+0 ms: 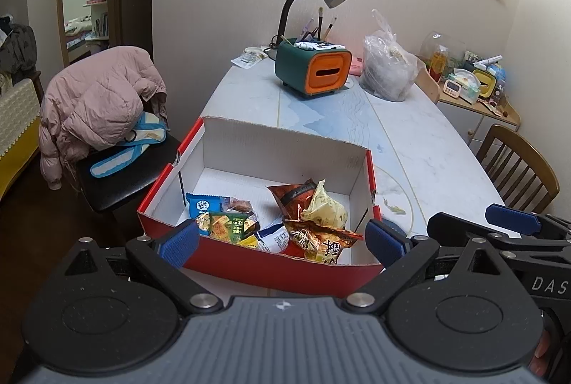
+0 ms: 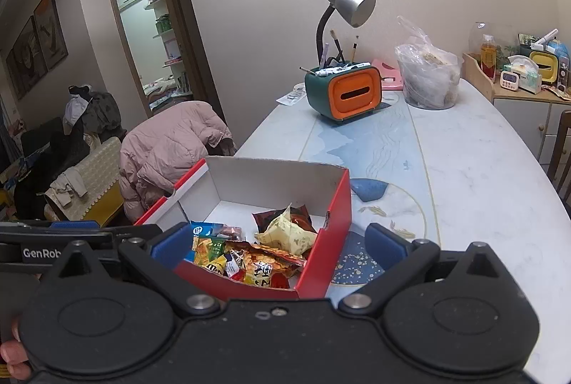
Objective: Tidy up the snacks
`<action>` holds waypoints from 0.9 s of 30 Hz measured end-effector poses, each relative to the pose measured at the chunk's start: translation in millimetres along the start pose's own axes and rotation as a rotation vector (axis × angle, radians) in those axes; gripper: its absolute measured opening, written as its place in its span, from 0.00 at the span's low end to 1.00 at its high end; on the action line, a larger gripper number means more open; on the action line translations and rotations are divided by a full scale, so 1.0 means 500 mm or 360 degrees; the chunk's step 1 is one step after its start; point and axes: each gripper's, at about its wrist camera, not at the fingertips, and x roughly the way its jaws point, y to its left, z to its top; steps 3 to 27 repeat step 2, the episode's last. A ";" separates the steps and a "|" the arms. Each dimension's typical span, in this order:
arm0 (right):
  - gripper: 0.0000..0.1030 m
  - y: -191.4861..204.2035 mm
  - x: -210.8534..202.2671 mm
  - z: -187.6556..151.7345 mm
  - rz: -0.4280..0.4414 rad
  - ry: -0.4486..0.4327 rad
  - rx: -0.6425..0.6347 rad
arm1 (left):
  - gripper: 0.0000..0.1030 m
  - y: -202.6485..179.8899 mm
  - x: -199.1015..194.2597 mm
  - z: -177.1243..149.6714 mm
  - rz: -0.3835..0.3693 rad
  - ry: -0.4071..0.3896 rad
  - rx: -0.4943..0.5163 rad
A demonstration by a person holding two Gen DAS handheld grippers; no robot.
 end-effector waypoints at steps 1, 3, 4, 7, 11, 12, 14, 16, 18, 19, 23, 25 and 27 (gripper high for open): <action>1.00 -0.003 -0.001 -0.002 -0.0001 -0.0002 0.0001 | 0.97 -0.002 -0.001 0.000 0.0002 -0.0003 0.0001; 1.00 -0.004 -0.002 -0.003 -0.0001 -0.0004 0.0002 | 0.97 -0.004 -0.001 0.000 0.0003 -0.0006 0.0002; 1.00 -0.004 -0.002 -0.003 -0.0001 -0.0004 0.0002 | 0.97 -0.004 -0.001 0.000 0.0003 -0.0006 0.0002; 1.00 -0.004 -0.002 -0.003 -0.0001 -0.0004 0.0002 | 0.97 -0.004 -0.001 0.000 0.0003 -0.0006 0.0002; 1.00 -0.004 -0.002 -0.003 -0.0001 -0.0004 0.0002 | 0.97 -0.004 -0.001 0.000 0.0003 -0.0006 0.0002; 1.00 -0.004 -0.002 -0.003 -0.0001 -0.0004 0.0002 | 0.97 -0.004 -0.001 0.000 0.0003 -0.0006 0.0002; 1.00 -0.004 -0.002 -0.003 -0.0001 -0.0004 0.0002 | 0.97 -0.004 -0.001 0.000 0.0003 -0.0006 0.0002; 1.00 -0.004 -0.002 -0.003 -0.0001 -0.0004 0.0002 | 0.97 -0.004 -0.001 0.000 0.0003 -0.0006 0.0002; 1.00 -0.004 -0.002 -0.003 -0.0001 -0.0004 0.0002 | 0.97 -0.004 -0.001 0.000 0.0003 -0.0006 0.0002; 1.00 -0.004 -0.002 -0.003 -0.0001 -0.0004 0.0002 | 0.97 -0.004 -0.001 0.000 0.0003 -0.0006 0.0002; 1.00 -0.004 -0.002 -0.003 -0.0001 -0.0004 0.0002 | 0.97 -0.004 -0.001 0.000 0.0003 -0.0006 0.0002; 1.00 -0.004 -0.002 -0.003 -0.0001 -0.0004 0.0002 | 0.97 -0.004 -0.001 0.000 0.0003 -0.0006 0.0002; 1.00 -0.004 -0.002 -0.003 -0.0001 -0.0004 0.0002 | 0.97 -0.004 -0.001 0.000 0.0003 -0.0006 0.0002</action>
